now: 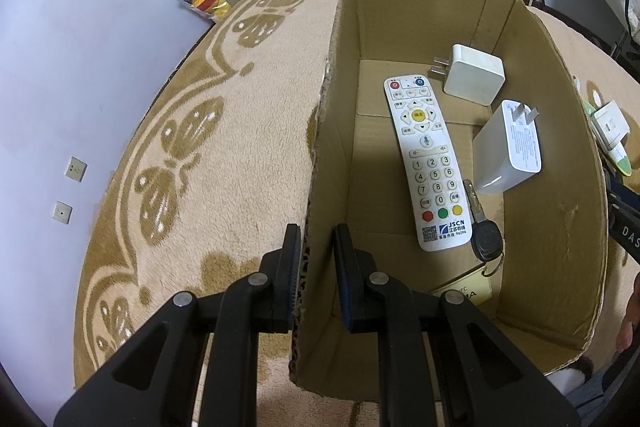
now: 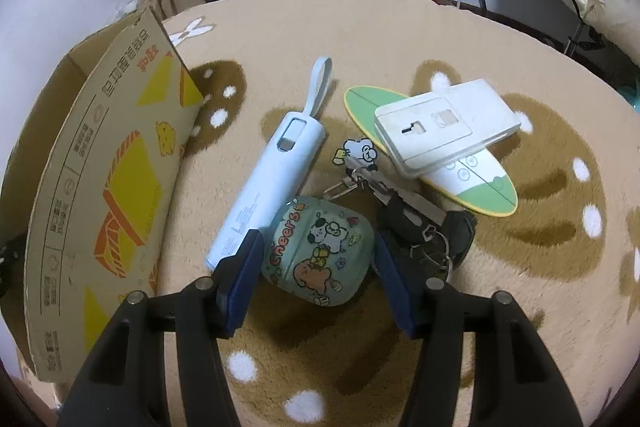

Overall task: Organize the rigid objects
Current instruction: 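Close the right gripper around the green 'Cheers' case, then lift the case with the right gripper and carry it over the box, then open the right gripper to drop the case into the box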

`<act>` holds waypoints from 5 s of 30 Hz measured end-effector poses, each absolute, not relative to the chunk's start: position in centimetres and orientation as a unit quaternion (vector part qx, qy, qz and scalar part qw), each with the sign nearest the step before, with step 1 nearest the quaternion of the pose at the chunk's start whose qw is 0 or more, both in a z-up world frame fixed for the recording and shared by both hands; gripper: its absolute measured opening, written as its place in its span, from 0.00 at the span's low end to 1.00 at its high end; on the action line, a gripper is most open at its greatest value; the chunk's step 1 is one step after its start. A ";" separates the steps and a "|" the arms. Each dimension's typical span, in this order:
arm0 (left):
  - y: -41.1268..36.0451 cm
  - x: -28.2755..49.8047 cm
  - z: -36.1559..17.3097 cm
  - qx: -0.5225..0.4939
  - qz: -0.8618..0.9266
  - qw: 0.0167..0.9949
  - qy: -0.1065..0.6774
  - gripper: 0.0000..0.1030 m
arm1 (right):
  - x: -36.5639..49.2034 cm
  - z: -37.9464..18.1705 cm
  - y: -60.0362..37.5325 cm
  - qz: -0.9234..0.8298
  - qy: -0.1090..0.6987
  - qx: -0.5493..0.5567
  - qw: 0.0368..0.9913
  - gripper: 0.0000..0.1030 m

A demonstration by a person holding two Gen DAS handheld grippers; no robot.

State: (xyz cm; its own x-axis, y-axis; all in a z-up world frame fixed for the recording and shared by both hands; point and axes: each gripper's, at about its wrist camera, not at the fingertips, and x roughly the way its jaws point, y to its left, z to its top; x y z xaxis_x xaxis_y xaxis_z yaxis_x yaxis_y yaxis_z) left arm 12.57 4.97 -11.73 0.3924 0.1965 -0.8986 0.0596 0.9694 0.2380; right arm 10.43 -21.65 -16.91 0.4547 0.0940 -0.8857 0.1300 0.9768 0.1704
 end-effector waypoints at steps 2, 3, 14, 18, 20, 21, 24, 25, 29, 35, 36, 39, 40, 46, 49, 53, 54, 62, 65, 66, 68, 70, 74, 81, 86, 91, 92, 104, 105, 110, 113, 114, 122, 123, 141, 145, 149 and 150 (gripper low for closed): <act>5.0 12.6 -11.7 0.116 0.041 0.826 0.550 0.15 | 10.4 -17.1 -21.9 -0.012 0.523 0.117 0.844 0.60; 5.0 12.6 -11.8 0.116 0.041 0.826 0.550 0.15 | 10.4 -17.1 -21.9 -0.013 0.523 0.122 0.844 0.60; 5.0 12.7 -11.7 0.118 0.042 0.826 0.550 0.15 | 10.7 -17.1 -22.2 -0.009 0.527 0.130 0.840 0.61; 4.9 12.7 -11.7 0.119 0.042 0.826 0.549 0.15 | 10.8 -17.2 -22.3 -0.008 0.528 0.136 0.838 0.62; 4.9 12.7 -11.7 0.118 0.042 0.826 0.550 0.15 | 10.8 -17.2 -22.2 -0.011 0.528 0.136 0.838 0.62; 4.9 12.7 -11.7 0.118 0.042 0.826 0.550 0.15 | 10.8 -17.2 -22.1 -0.011 0.528 0.134 0.838 0.62; 4.8 12.6 -11.7 0.120 0.042 0.826 0.549 0.15 | 10.7 -17.2 -22.1 -0.016 0.530 0.132 0.837 0.67; 4.8 12.6 -11.6 0.121 0.042 0.826 0.549 0.15 | 10.7 -17.3 -22.2 -0.017 0.530 0.133 0.837 0.69; 4.7 12.6 -11.7 0.120 0.042 0.826 0.549 0.16 | 10.7 -17.5 -22.7 -0.023 0.527 0.142 0.838 0.70; 4.8 12.6 -11.6 0.123 0.043 0.826 0.549 0.15 | 10.8 -17.5 -22.4 -0.036 0.525 0.130 0.840 0.70; 4.8 12.6 -11.6 0.123 0.043 0.826 0.549 0.15 | 10.9 -17.4 -22.2 -0.037 0.526 0.125 0.841 0.70; 4.8 12.5 -11.6 0.122 0.043 0.826 0.549 0.15 | 10.8 -17.2 -21.9 -0.032 0.526 0.110 0.843 0.60; 4.8 12.5 -11.6 0.122 0.043 0.826 0.549 0.15 | 10.7 -17.1 -21.6 -0.025 0.527 0.110 0.842 0.60; 4.7 12.5 -11.6 0.121 0.042 0.826 0.549 0.15 | 10.3 -16.7 -21.7 -0.023 0.527 0.105 0.843 0.60; 4.8 12.5 -11.6 0.122 0.042 0.826 0.549 0.15 | 9.6 -15.7 -22.4 -0.032 0.517 0.111 0.848 0.19; 4.8 12.5 -11.5 0.122 0.043 0.826 0.549 0.15 | 9.5 -14.8 -24.3 -0.023 0.515 0.160 0.842 0.03; 4.8 12.4 -11.6 0.121 0.042 0.826 0.549 0.15 | 9.6 -15.0 -24.4 -0.022 0.519 0.164 0.839 0.03; 4.8 12.4 -11.6 0.122 0.042 0.826 0.549 0.15 | 9.8 -15.7 -23.5 0.015 0.519 0.193 0.833 0.43; 4.8 12.4 -11.6 0.121 0.042 0.826 0.549 0.15 | 10.2 -15.8 -22.7 0.009 0.518 0.173 0.838 0.46; 4.7 12.4 -11.6 0.122 0.042 0.826 0.549 0.15 | 10.4 -15.7 -22.5 0.008 0.518 0.164 0.840 0.46; 4.8 12.4 -11.6 0.122 0.042 0.826 0.549 0.15 | 10.6 -15.7 -22.4 0.008 0.519 0.160 0.839 0.47; 4.8 12.4 -11.6 0.121 0.042 0.826 0.549 0.15 | 10.6 -15.7 -22.4 0.006 0.521 0.157 0.839 0.47; 4.8 12.4 -11.6 0.121 0.042 0.826 0.549 0.15 | 10.6 -15.7 -22.5 -0.002 0.524 0.146 0.839 0.47; 4.8 12.4 -11.6 0.121 0.042 0.826 0.549 0.15 | 10.5 -15.8 -22.7 0.006 0.528 0.152 0.835 0.58; 4.9 12.4 -11.6 0.122 0.042 0.826 0.549 0.15 | 10.6 -15.9 -22.1 0.007 0.530 0.138 0.837 0.61; 4.9 12.4 -11.6 0.122 0.042 0.826 0.549 0.15 | 10.7 -16.5 -21.9 -0.019 0.542 0.103 0.834 0.63; 4.9 12.4 -11.6 0.122 0.042 0.826 0.549 0.15 | 10.7 -16.9 -22.0 -0.017 0.550 0.107 0.828 0.63; 5.0 12.5 -11.6 0.118 0.040 0.826 0.550 0.15 | 10.3 -17.4 -22.0 -0.033 0.529 0.125 0.839 0.60; 5.0 12.5 -11.6 0.117 0.040 0.826 0.551 0.15 | 10.1 -17.0 -22.1 -0.031 0.524 0.129 0.841 0.60; 5.1 12.5 -11.5 0.119 0.040 0.825 0.550 0.15 | 9.5 -13.5 -22.5 -0.023 0.487 0.155 0.859 0.60; 5.1 12.6 -11.5 0.120 0.040 0.825 0.550 0.15 | 9.6 -11.5 -22.2 -0.012 0.465 0.164 0.870 0.59; 5.1 12.6 -11.5 0.120 0.040 0.825 0.550 0.15 | 9.6 -10.8 -22.0 -0.006 0.457 0.167 0.873 0.59; 4.9 12.6 -11.5 0.127 0.041 0.825 0.548 0.15 | 9.9 -6.9 -19.7 0.040 0.419 0.167 0.892 0.59; 4.9 12.6 -11.5 0.127 0.041 0.826 0.548 0.15 | 9.9 -6.4 -19.3 0.047 0.414 0.168 0.893 0.59; 4.8 12.6 -11.4 0.125 0.041 0.826 0.549 0.15 | 11.1 -4.2 -13.1 0.158 0.400 0.154 0.890 0.59; 4.8 12.6 -11.5 0.122 0.041 0.826 0.549 0.16 | 11.4 -5.9 -12.2 0.160 0.420 0.141 0.882 0.59; 4.7 12.5 -11.5 0.127 0.041 0.826 0.547 0.15 | 11.5 -6.9 -11.6 0.161 0.430 0.133 0.878 0.59; 4.7 12.6 -11.5 0.126 0.040 0.826 0.548 0.15 | 11.5 -7.0 -11.6 0.162 0.429 0.134 0.878 0.59</act>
State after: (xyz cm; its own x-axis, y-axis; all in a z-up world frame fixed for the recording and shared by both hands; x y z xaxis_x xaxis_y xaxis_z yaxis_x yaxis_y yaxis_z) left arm 12.55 4.70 -11.54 0.3966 0.2053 -0.8947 0.0715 0.9648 0.2530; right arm 11.47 -11.59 -6.98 0.5792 0.3992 -0.7107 -0.1697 0.9118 0.3739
